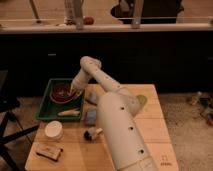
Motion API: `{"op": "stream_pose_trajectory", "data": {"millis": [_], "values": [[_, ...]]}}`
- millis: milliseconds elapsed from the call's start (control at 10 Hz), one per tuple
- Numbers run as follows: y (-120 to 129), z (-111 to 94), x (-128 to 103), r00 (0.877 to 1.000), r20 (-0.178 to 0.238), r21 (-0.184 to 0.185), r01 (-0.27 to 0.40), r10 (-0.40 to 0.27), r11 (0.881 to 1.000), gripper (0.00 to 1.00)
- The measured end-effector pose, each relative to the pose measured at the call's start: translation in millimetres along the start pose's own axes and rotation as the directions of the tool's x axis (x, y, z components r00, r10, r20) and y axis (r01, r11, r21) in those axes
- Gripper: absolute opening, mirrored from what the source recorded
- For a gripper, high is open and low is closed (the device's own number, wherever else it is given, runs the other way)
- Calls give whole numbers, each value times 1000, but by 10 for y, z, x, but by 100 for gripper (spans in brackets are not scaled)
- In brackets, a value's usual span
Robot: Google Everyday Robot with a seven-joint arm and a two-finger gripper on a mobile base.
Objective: Stack bowls into tray
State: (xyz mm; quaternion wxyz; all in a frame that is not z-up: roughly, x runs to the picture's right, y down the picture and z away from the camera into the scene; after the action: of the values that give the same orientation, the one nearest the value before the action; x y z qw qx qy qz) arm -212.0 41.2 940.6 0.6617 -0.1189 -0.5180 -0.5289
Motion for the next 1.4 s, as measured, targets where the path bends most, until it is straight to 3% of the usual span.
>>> {"op": "stream_pose_trajectory", "data": {"millis": [200,400,800,900,1200,1400], "values": [[-13,-19,-22,1000,3,-5,5,-5,1000,13],[-27,-176,-52,1000,-6,-8,8,-8,1000,33],[-47,-147,-68,1000,-6,-12,15,-15,1000,73],[-67,-178,-80,1000,-7,-12,19,-19,1000,77],[-79,-210,-99,1000,-6,-14,24,-24,1000,66],[-95,-249,-121,999,-12,-16,31,-31,999,75]]}}
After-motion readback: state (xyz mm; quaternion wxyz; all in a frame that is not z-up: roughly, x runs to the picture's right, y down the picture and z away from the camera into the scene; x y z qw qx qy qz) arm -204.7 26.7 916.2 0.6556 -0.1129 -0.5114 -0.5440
